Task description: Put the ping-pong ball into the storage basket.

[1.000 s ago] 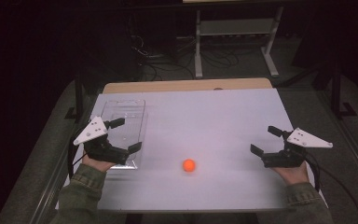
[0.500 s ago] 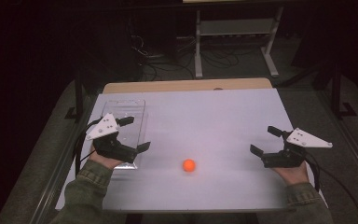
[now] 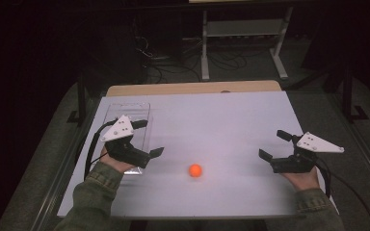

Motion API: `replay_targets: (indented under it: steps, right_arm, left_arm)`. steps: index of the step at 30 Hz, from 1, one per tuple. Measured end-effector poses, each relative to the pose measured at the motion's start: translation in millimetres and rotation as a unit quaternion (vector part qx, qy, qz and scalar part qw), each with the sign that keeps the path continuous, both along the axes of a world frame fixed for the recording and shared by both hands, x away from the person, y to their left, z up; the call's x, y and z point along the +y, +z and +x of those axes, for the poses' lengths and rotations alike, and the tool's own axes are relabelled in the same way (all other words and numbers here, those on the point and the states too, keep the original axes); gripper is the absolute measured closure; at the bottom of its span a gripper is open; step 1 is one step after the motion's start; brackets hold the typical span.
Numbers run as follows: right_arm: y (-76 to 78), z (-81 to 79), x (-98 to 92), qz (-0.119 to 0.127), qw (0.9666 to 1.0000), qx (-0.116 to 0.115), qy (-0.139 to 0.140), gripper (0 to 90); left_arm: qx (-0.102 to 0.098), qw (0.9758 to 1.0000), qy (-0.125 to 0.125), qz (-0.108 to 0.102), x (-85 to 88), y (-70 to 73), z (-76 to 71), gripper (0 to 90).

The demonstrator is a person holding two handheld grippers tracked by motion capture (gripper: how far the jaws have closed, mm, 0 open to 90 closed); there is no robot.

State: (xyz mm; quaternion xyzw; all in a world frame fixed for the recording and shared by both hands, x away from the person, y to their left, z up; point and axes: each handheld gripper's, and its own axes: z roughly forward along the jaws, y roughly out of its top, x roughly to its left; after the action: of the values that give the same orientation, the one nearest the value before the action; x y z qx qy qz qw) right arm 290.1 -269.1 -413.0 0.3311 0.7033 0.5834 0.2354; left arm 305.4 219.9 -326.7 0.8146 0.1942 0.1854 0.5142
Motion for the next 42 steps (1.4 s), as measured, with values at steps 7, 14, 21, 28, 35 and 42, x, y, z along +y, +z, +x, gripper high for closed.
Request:
replay_targets:
  steps: [7,14,21,28,35,42]
  right_arm:
    - [0.1,-0.1,-0.3,-0.001,1.0000,0.001,0.000,0.0]
    - [0.1,-0.1,-0.1,-0.001,1.0000,0.001,0.001,0.0]
    - [0.0,-0.1,0.2,0.000,1.0000,0.003,0.003,0.0]
    - [-0.1,-0.1,0.6,-0.001,1.0000,0.004,0.004,0.0]
    - [-0.7,0.3,1.8,-0.004,0.9999,0.005,0.008,0.0]
    - [-1.4,0.7,2.5,-0.006,0.9999,0.008,0.010,0.0]
  left_arm:
    - [0.005,0.9998,-0.015,0.013,-8.5,-1.8,0.3,0.0]
    - [0.007,0.9995,-0.019,0.023,-14.8,-2.4,2.3,0.0]
    - [0.013,0.9988,-0.032,0.034,-24.2,-4.1,3.7,0.0]
    - [0.015,0.9976,-0.042,0.052,-34.7,-6.7,7.3,0.0]
    - [0.023,0.9963,-0.052,0.064,-44.1,-10.7,9.3,0.0]
    - [0.030,0.9939,-0.062,0.086,-51.1,-15.4,11.8,0.0]
